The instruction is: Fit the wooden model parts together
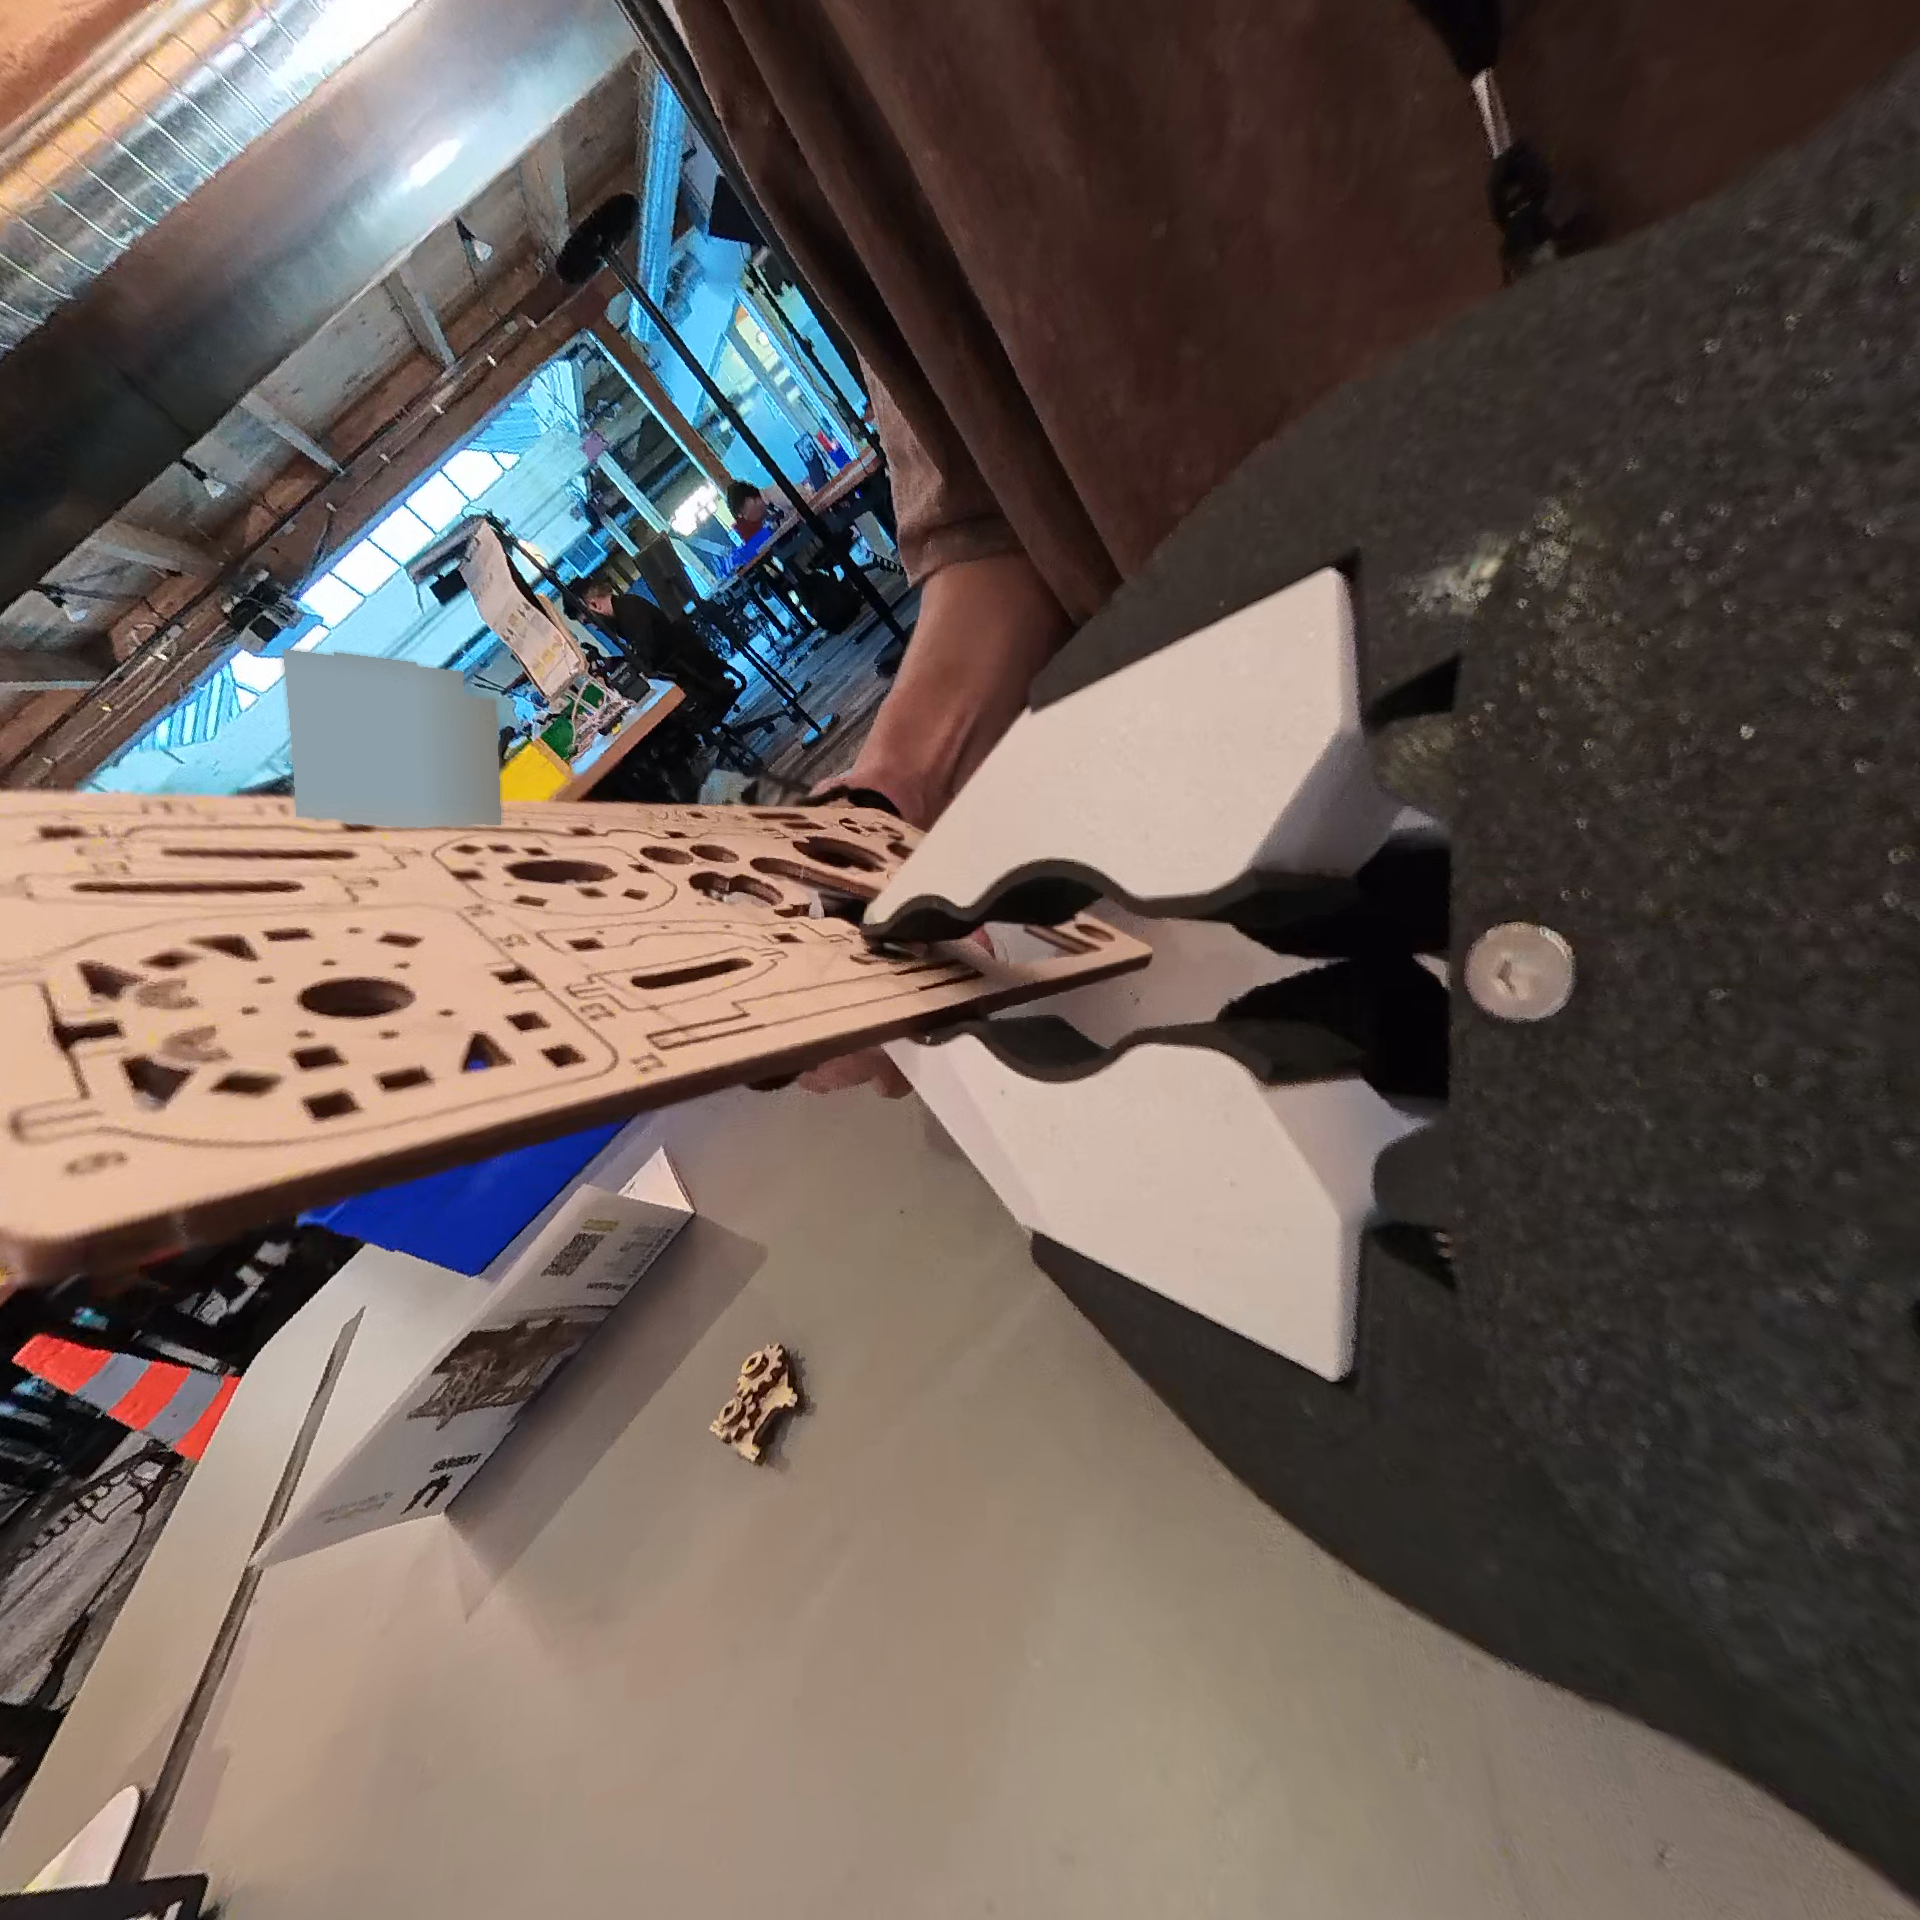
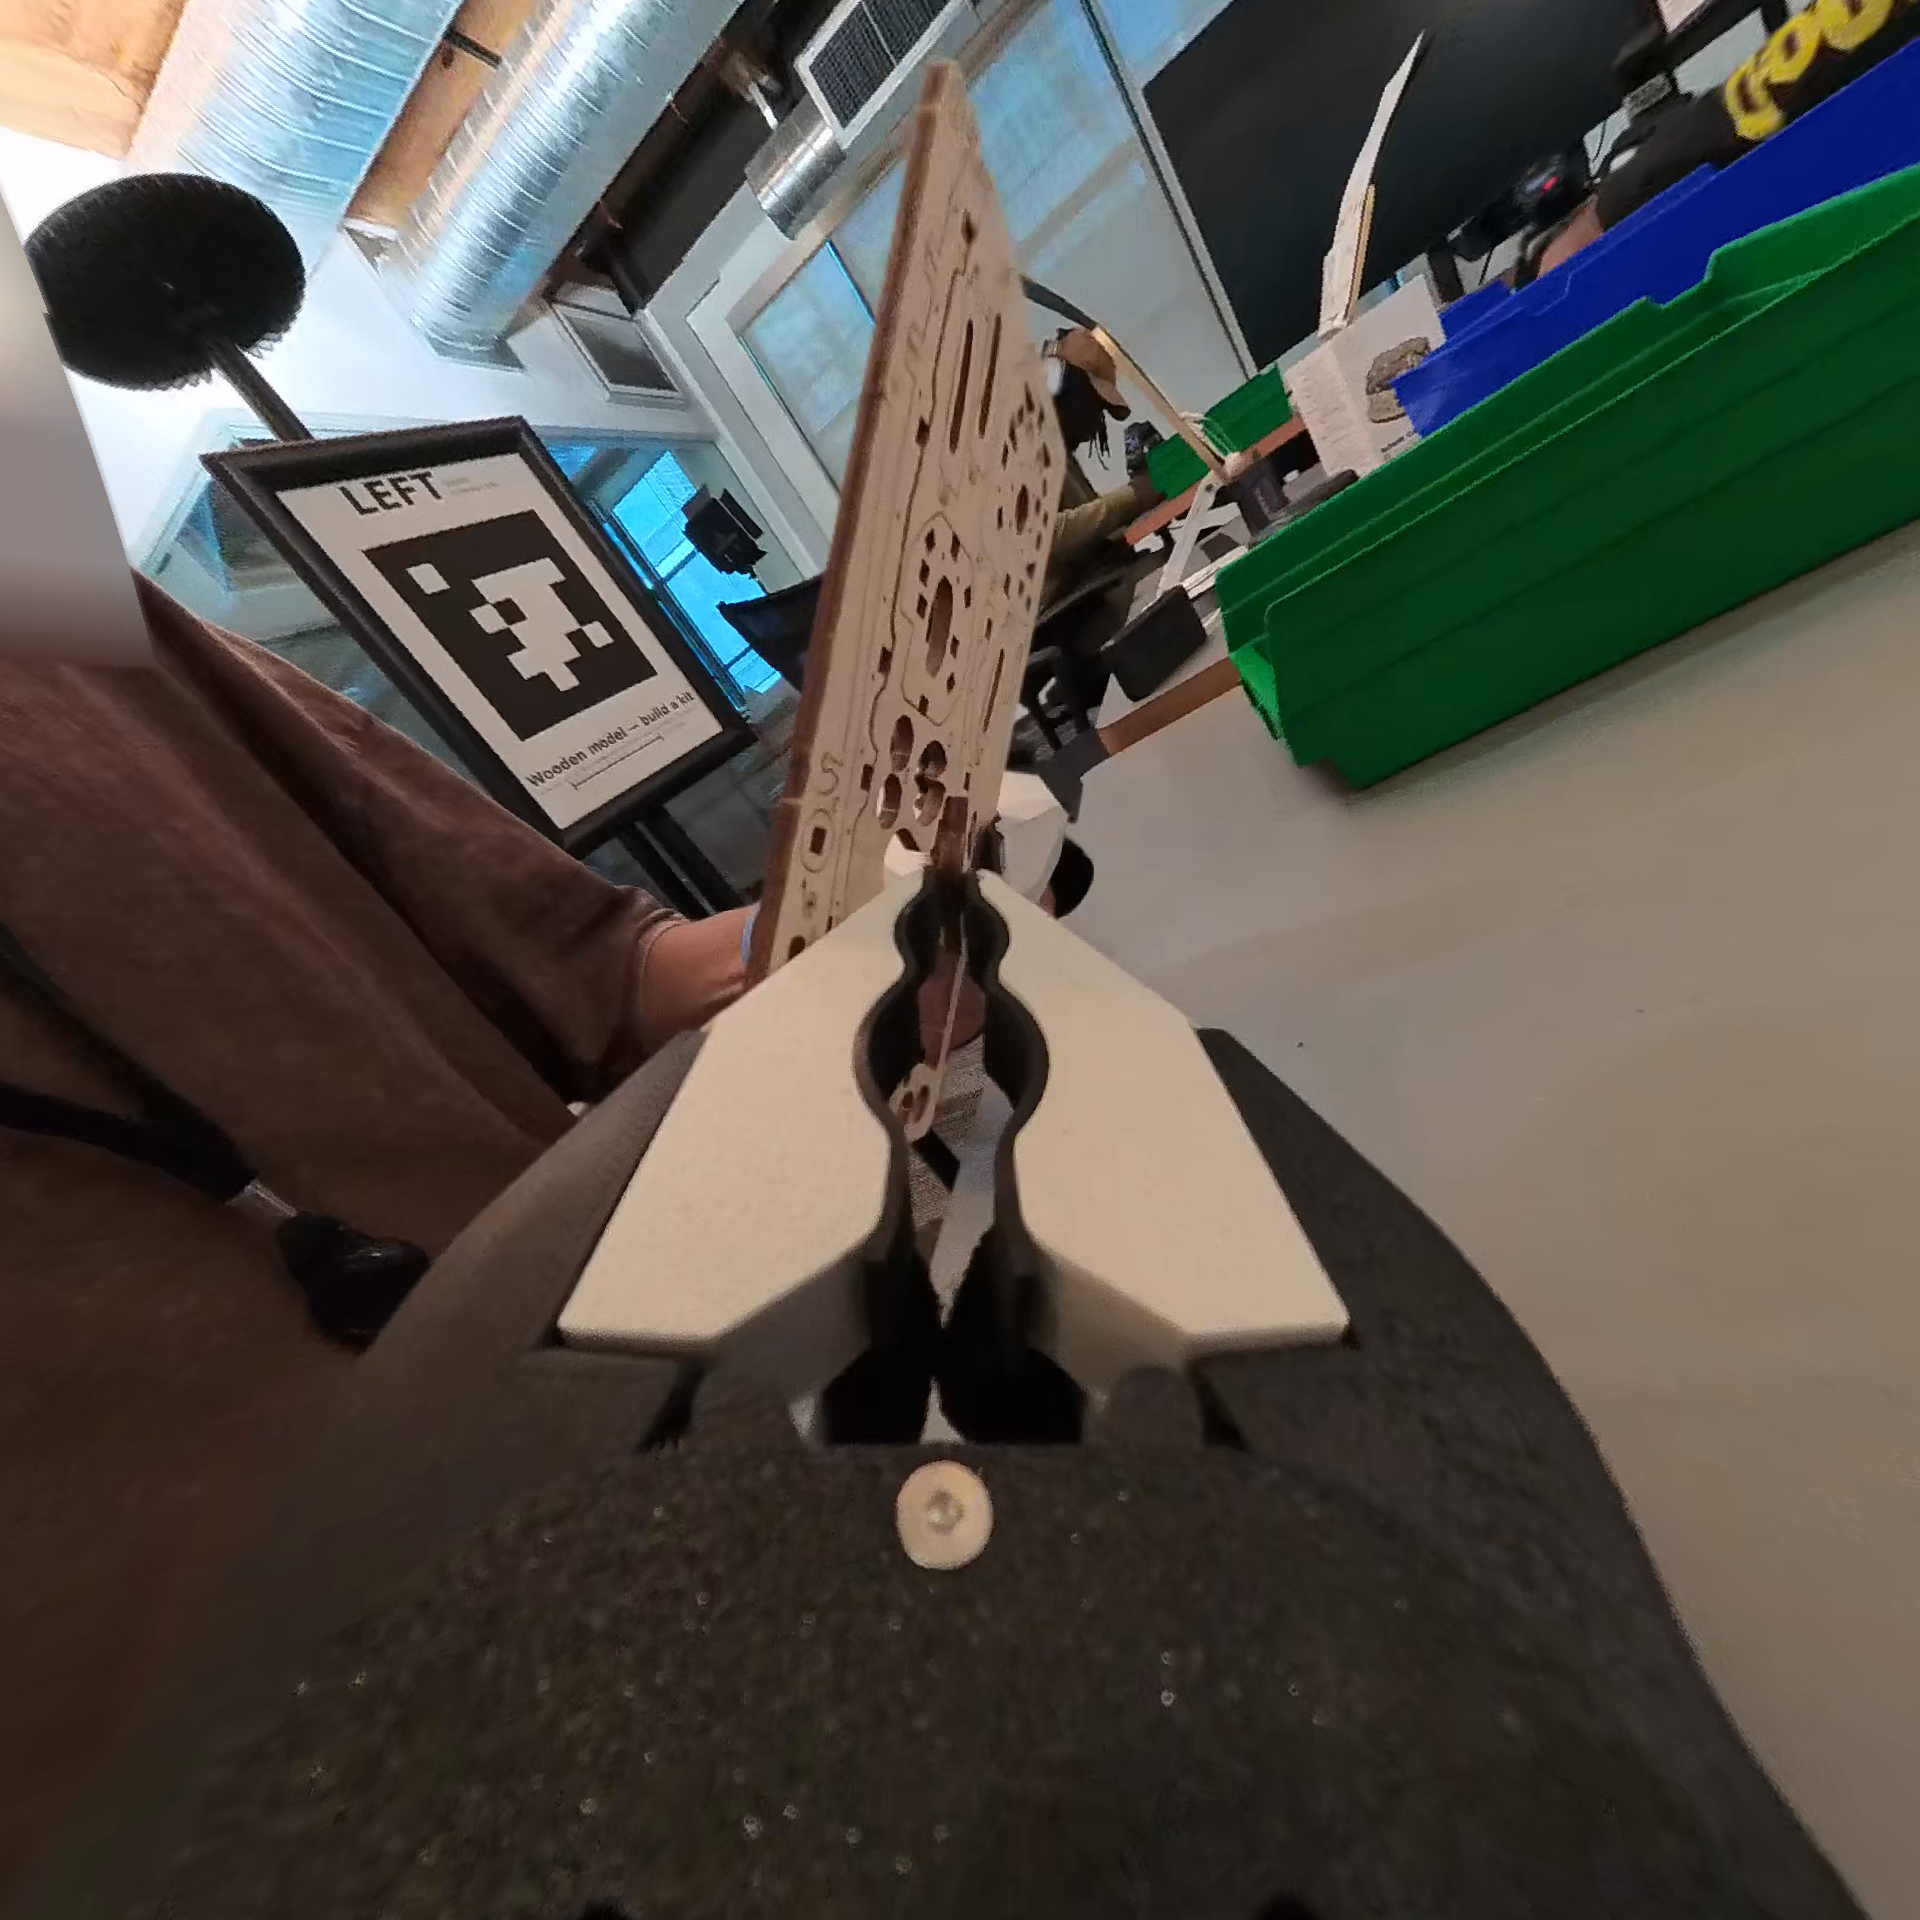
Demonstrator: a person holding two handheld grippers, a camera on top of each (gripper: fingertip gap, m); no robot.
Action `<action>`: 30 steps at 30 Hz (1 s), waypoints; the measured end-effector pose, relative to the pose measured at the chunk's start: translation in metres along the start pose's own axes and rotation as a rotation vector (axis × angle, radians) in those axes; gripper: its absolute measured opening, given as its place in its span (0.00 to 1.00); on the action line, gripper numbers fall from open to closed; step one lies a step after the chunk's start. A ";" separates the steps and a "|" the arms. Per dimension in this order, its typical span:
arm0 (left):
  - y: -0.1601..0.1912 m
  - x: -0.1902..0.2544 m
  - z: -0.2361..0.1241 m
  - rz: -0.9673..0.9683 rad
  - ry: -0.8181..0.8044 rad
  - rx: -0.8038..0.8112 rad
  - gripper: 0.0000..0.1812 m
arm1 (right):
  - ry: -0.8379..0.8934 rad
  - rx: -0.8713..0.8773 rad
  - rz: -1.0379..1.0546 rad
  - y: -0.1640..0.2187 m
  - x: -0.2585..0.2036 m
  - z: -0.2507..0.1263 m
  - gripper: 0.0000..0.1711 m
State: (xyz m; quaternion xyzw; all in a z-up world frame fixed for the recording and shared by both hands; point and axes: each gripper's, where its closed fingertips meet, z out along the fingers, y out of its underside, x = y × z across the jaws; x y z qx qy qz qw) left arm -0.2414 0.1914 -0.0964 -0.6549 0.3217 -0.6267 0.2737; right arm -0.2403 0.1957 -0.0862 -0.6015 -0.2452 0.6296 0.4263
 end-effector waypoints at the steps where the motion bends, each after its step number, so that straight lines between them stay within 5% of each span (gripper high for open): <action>1: 0.000 0.001 0.001 -0.031 0.016 0.005 0.05 | -0.004 0.002 0.010 -0.001 0.000 -0.001 0.01; 6: 0.008 0.008 0.005 -0.187 0.098 0.002 0.15 | -0.026 0.096 0.128 -0.012 0.002 -0.008 0.01; 10: 0.009 0.008 0.008 -0.198 0.118 0.001 0.04 | 0.003 0.084 0.112 -0.006 0.004 -0.004 0.01; 21: 0.003 0.029 0.005 -0.343 0.308 0.058 0.00 | 0.073 0.071 -0.171 -0.006 0.002 -0.006 0.02; 30: -0.005 0.023 -0.004 -0.327 0.293 0.099 0.00 | 0.051 0.094 -0.004 -0.002 0.005 -0.004 0.02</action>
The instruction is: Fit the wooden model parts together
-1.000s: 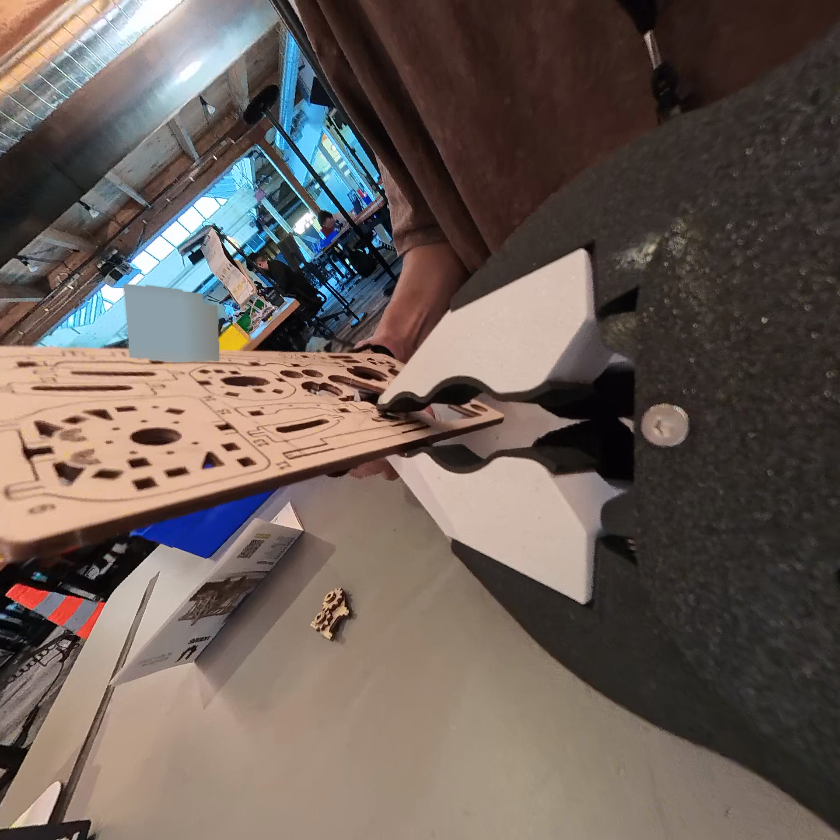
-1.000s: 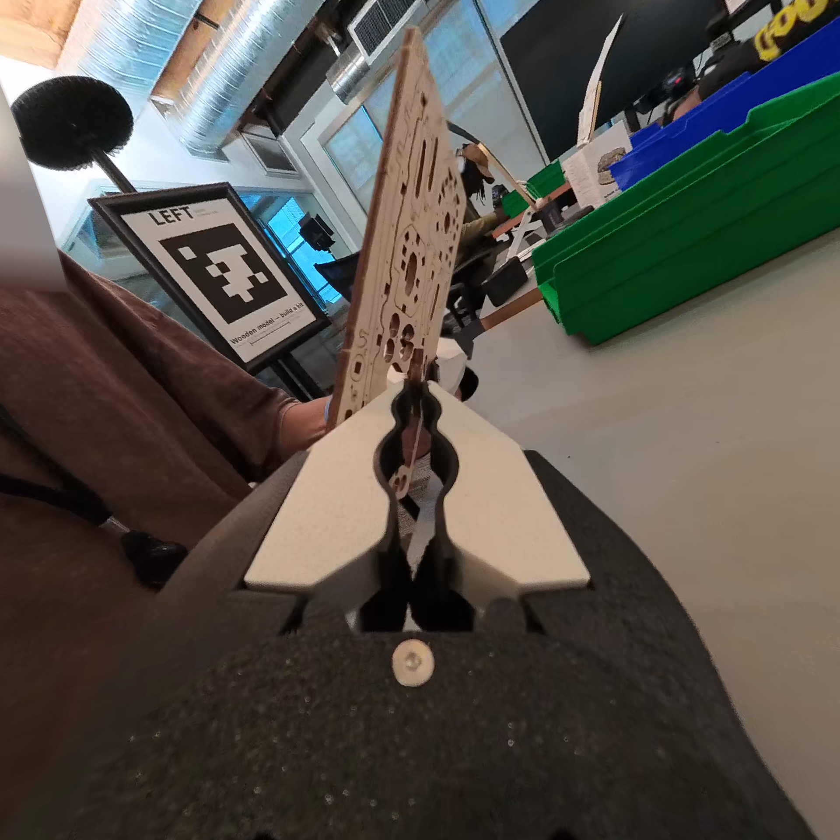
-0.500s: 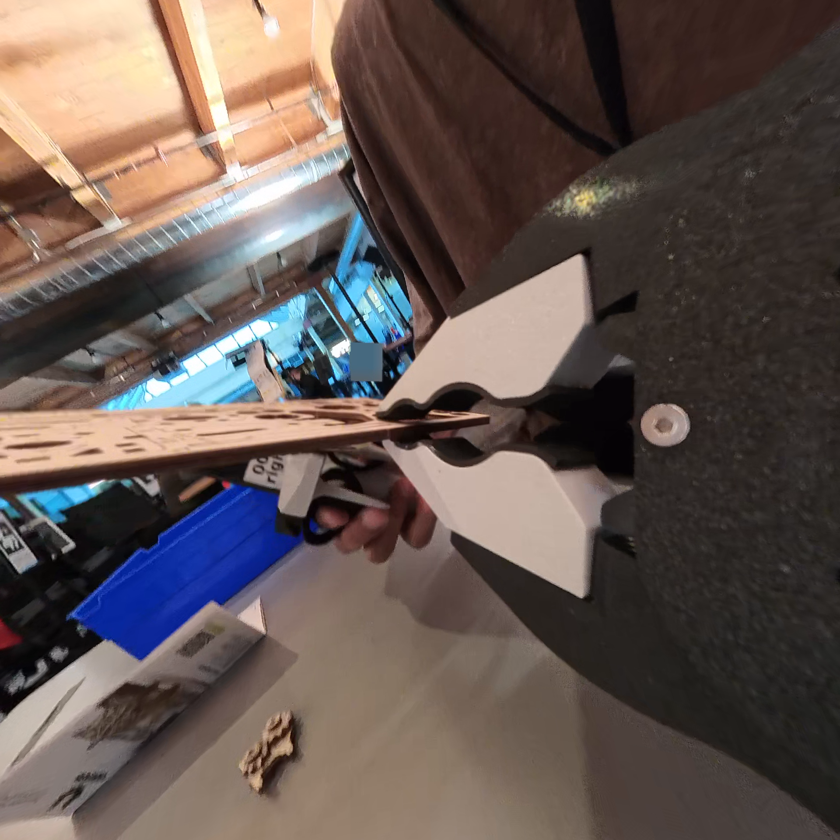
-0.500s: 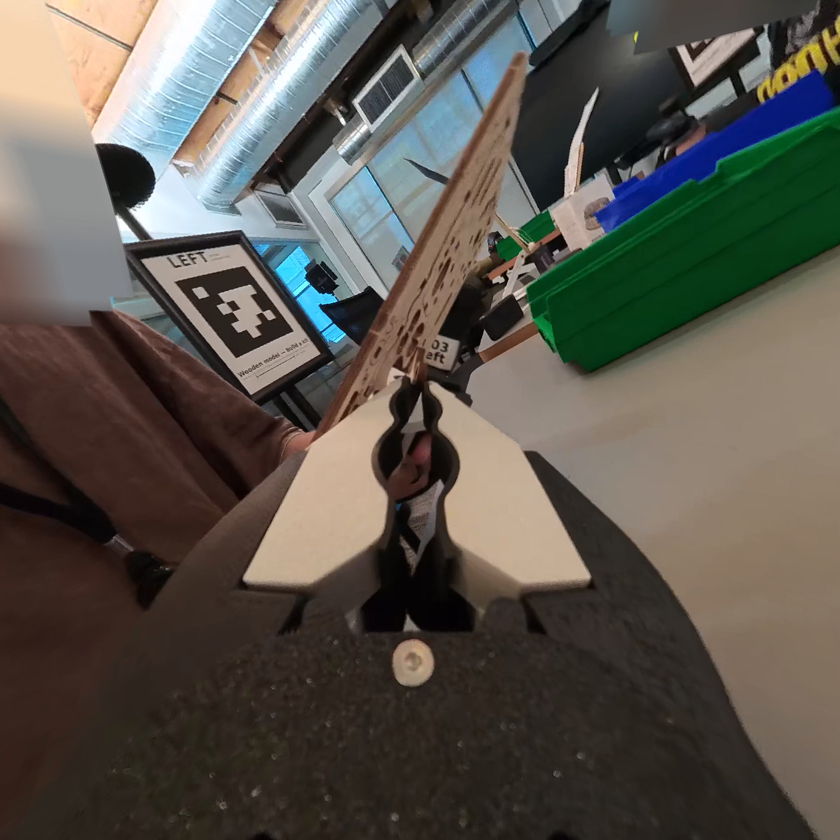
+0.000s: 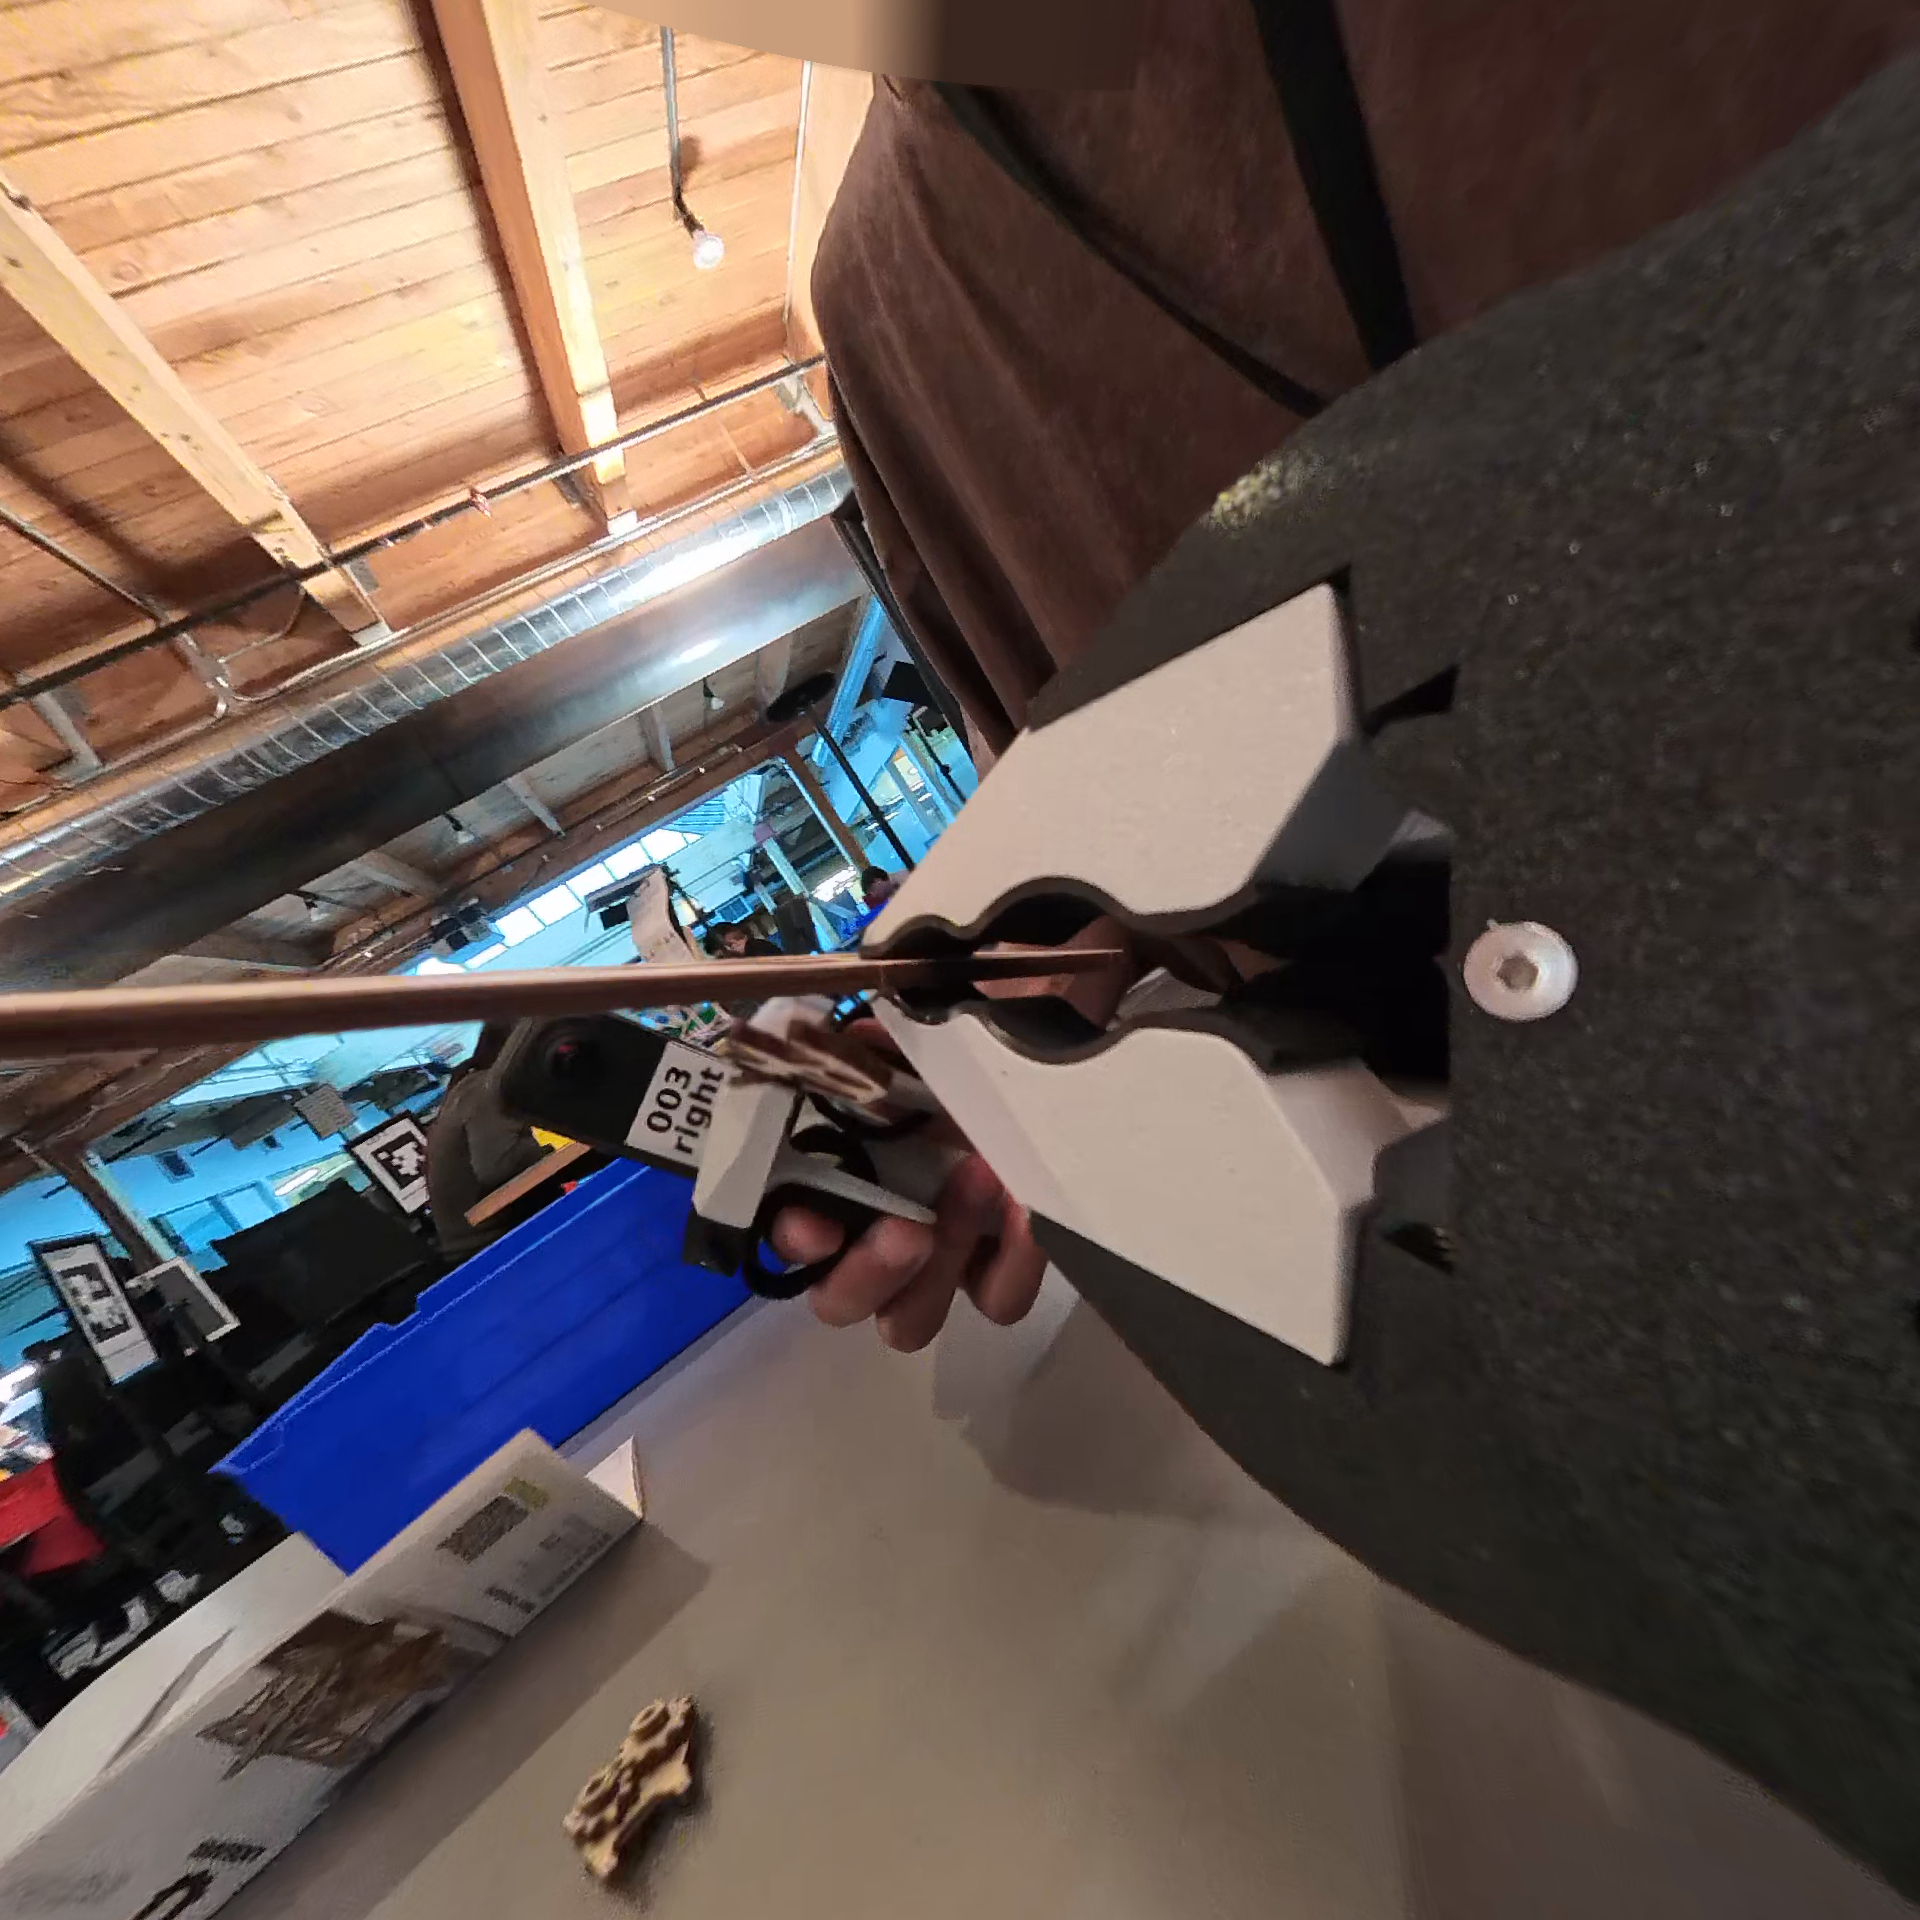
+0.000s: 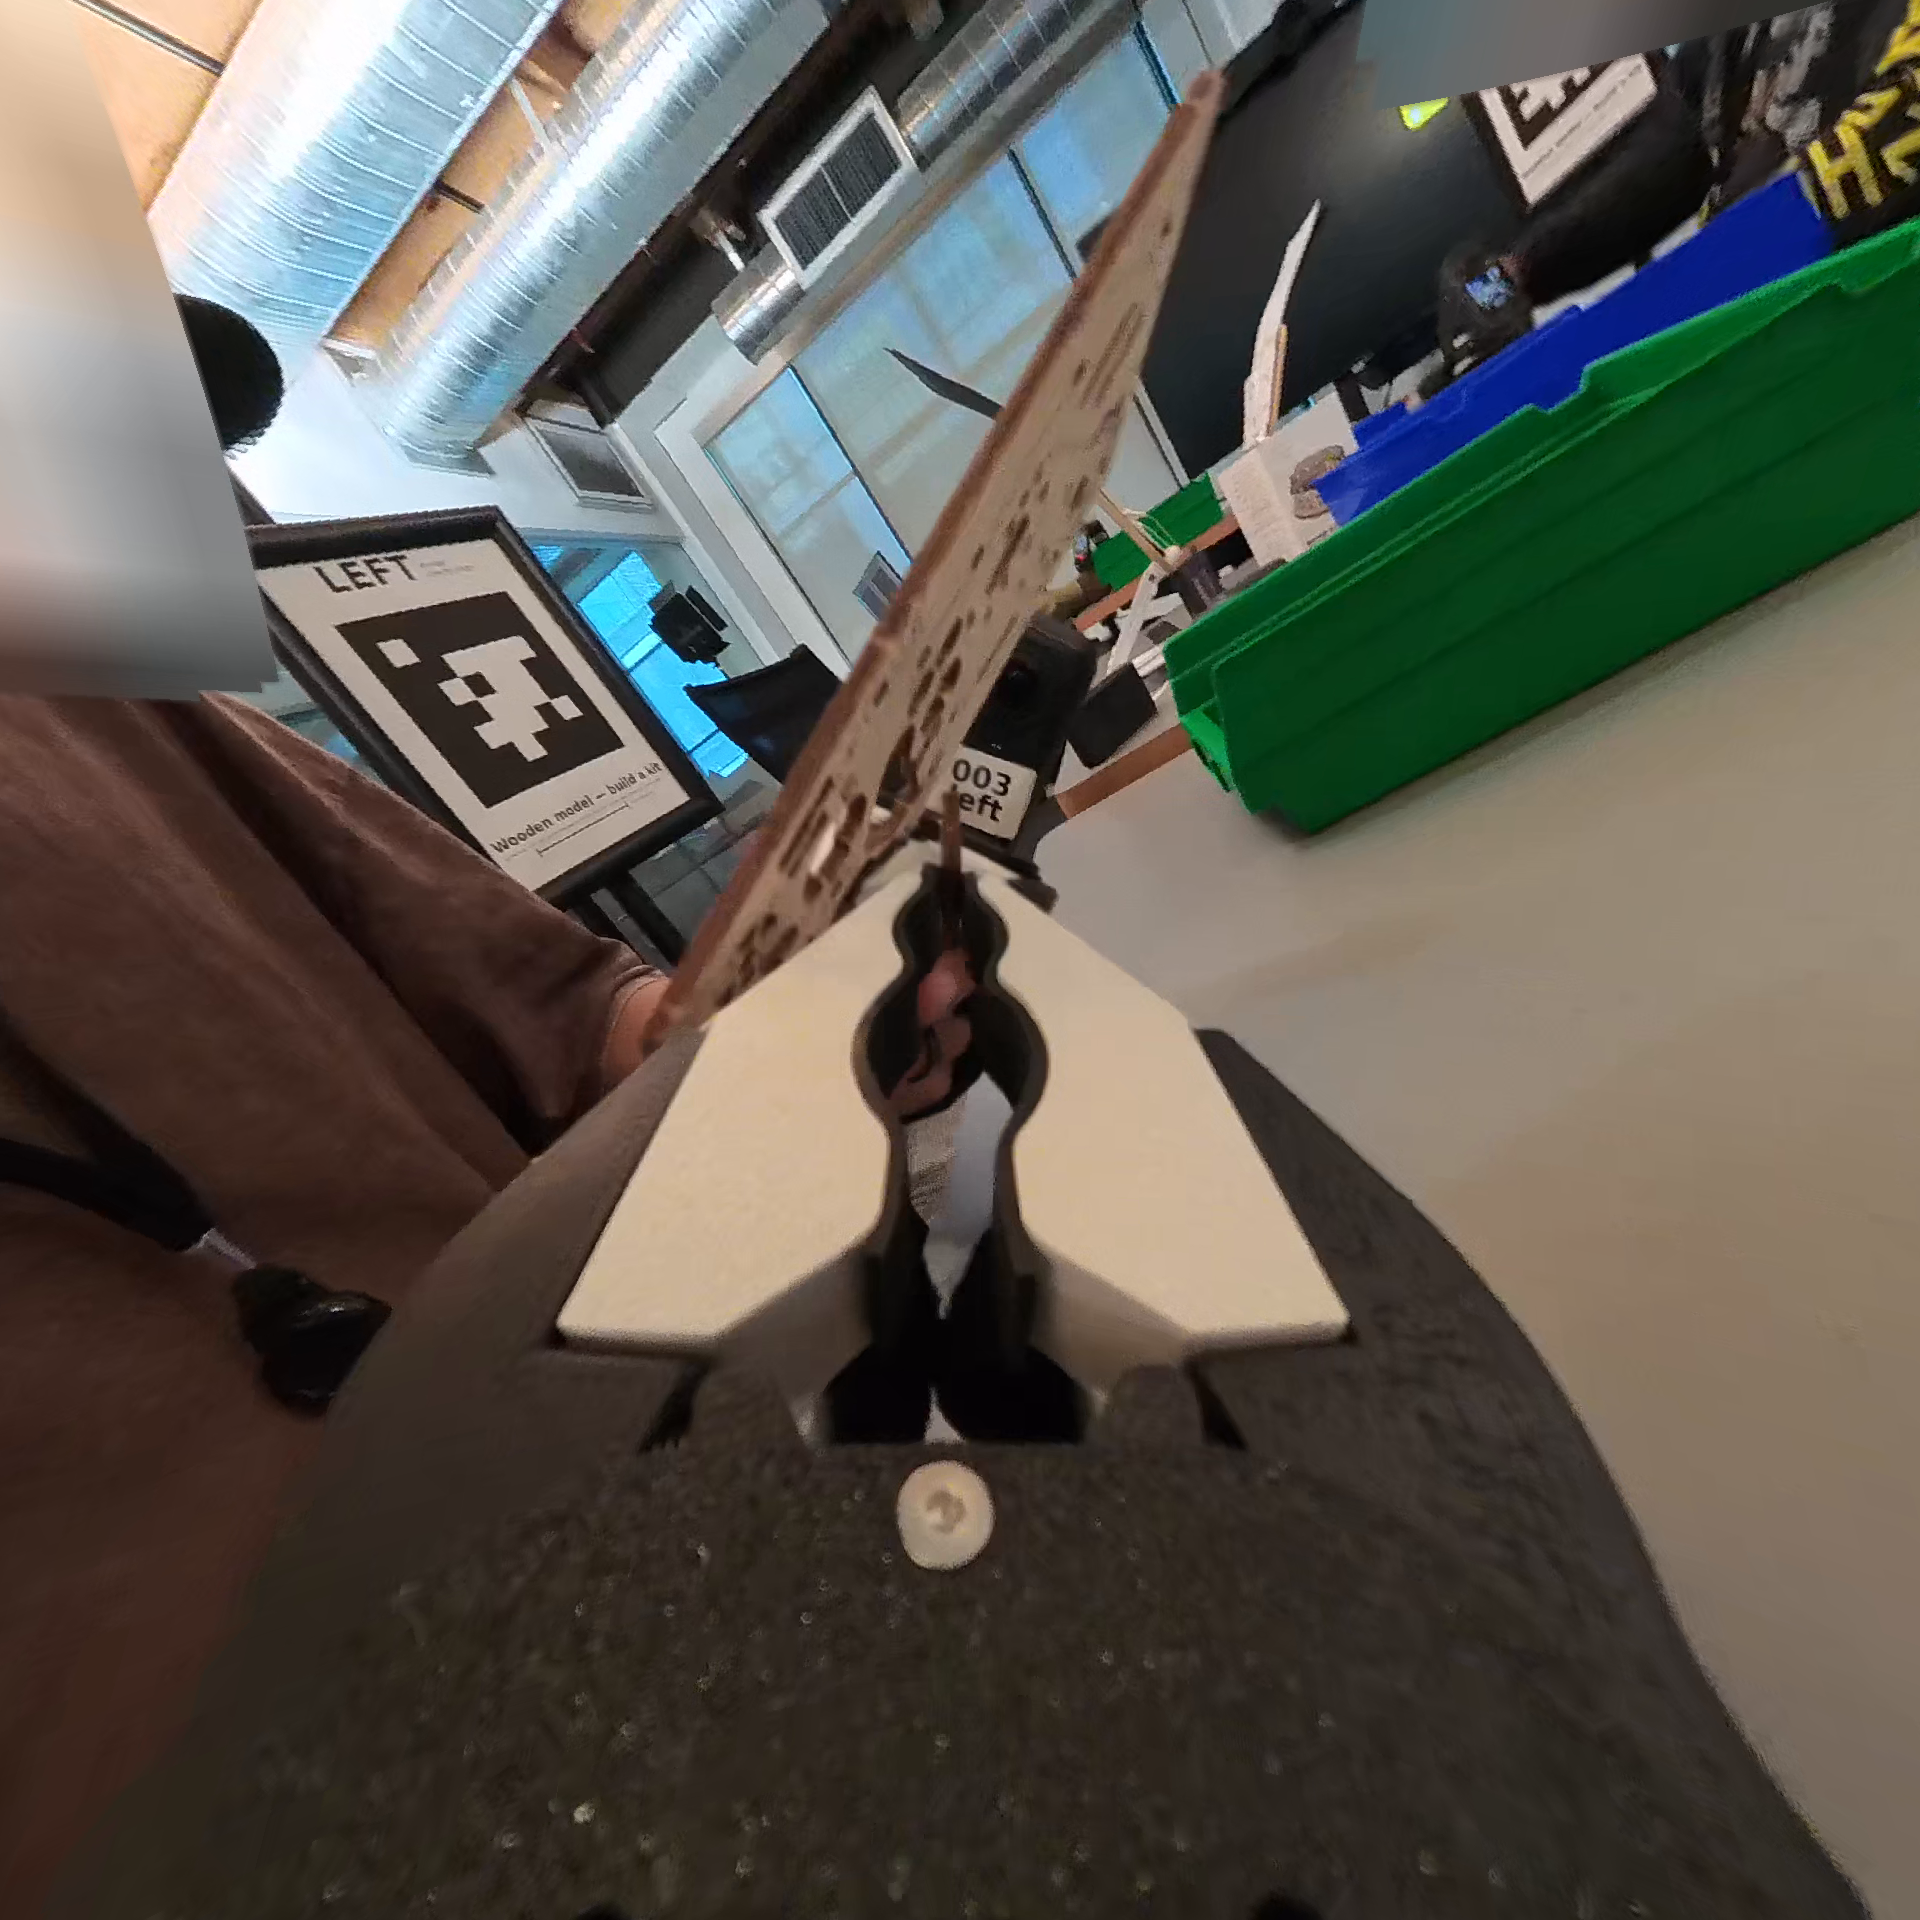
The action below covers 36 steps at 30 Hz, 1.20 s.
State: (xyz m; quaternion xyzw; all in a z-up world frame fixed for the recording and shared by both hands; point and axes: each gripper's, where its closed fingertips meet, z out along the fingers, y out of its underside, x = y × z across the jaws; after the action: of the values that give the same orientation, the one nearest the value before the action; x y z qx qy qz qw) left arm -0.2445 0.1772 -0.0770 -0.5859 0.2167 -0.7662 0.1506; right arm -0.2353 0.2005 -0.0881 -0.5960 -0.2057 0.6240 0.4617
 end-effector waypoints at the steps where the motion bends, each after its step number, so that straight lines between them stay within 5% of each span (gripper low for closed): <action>1: -0.004 0.000 -0.004 0.002 0.001 0.012 0.00 | 0.022 -0.016 0.012 0.001 0.005 -0.001 0.02; 5: -0.014 0.000 -0.021 0.035 -0.032 0.004 0.00 | 0.198 -0.085 0.077 0.005 0.038 -0.018 0.02; 11: -0.001 -0.081 -0.074 -0.085 -0.473 -0.166 0.00 | 0.455 -0.177 0.068 0.005 0.066 -0.057 0.02; 21: -0.021 -0.143 -0.097 -0.358 -0.711 -0.203 0.04 | 0.401 -0.083 0.193 -0.009 0.038 -0.084 0.02; 30: -0.029 -0.141 -0.137 -0.011 -1.143 -0.302 0.22 | 0.366 0.016 0.304 -0.022 0.029 -0.109 0.02; 36: -0.011 -0.131 -0.148 0.054 -1.240 -0.372 0.24 | 0.338 0.061 0.352 -0.030 0.027 -0.120 0.02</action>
State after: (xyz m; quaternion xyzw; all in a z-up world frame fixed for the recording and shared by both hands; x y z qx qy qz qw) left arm -0.3514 0.2732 -0.2127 -0.9303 0.2334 -0.2312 0.1631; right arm -0.1097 0.2026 -0.1032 -0.7045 0.0005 0.5921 0.3912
